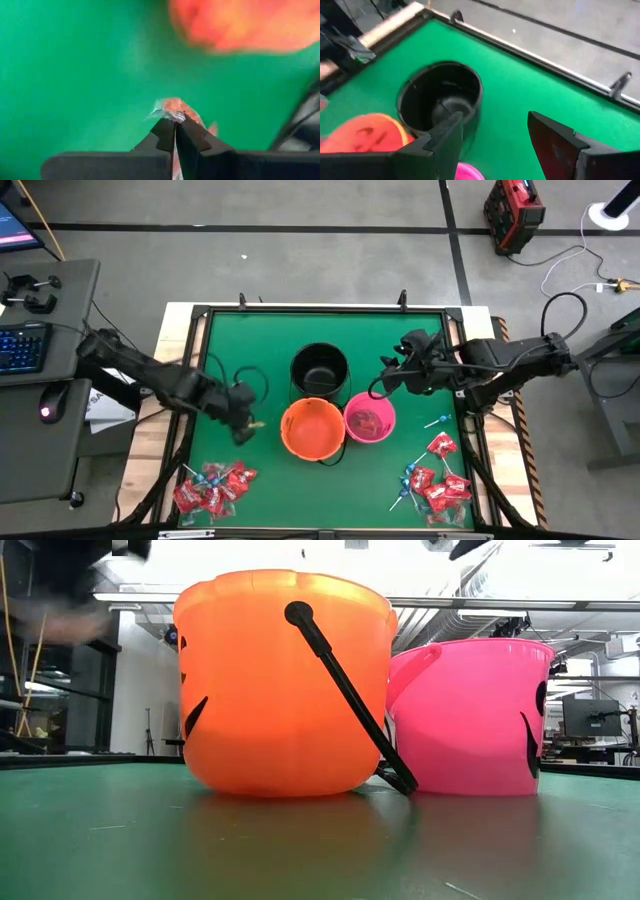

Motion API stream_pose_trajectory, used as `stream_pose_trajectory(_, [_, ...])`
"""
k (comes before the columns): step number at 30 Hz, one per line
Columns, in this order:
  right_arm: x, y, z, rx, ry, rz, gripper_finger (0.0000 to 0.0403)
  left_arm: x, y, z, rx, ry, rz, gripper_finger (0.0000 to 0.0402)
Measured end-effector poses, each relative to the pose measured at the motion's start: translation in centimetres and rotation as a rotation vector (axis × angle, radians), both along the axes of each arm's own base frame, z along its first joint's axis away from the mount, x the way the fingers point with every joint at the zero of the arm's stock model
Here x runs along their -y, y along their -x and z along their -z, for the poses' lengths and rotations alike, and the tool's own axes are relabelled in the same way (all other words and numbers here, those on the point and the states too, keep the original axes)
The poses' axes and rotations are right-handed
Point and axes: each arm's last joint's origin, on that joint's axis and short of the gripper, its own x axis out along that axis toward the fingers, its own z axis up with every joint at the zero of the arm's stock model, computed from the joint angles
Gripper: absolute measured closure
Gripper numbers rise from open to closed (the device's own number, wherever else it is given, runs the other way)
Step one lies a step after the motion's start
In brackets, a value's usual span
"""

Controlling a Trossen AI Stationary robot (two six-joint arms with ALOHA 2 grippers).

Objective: Sort candy by brand, put in halloween buckets
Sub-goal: Put the orange gummy into the pink bucket

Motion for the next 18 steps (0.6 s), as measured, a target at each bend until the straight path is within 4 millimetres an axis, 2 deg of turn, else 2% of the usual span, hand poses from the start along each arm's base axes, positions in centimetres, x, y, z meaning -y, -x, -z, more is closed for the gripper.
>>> stream_pose_trajectory(4, [0.0,-0.2,-0.1,0.013,0.004,-0.011,0.0188,-0.3,-3.8,-3.8,0.319,-0.142,0.092,0.0401])
stream_pose_trajectory(8, [0.0,-0.2,-0.1,0.014,0.008,-0.010,0.0188,-0.5,-7.9,-5.3,0.528,-0.330,0.200,0.0401])
stream_pose_trajectory(12, [0.0,-0.2,-0.3,0.035,0.030,0.015,0.0188,-0.8,-12.2,-4.4,0.673,-0.453,0.284,0.0401])
stream_pose_trajectory(18, [0.2,-0.2,-0.4,0.053,0.068,0.047,0.0188,-1.4,-17.6,-0.6,0.772,-0.509,0.350,0.0401])
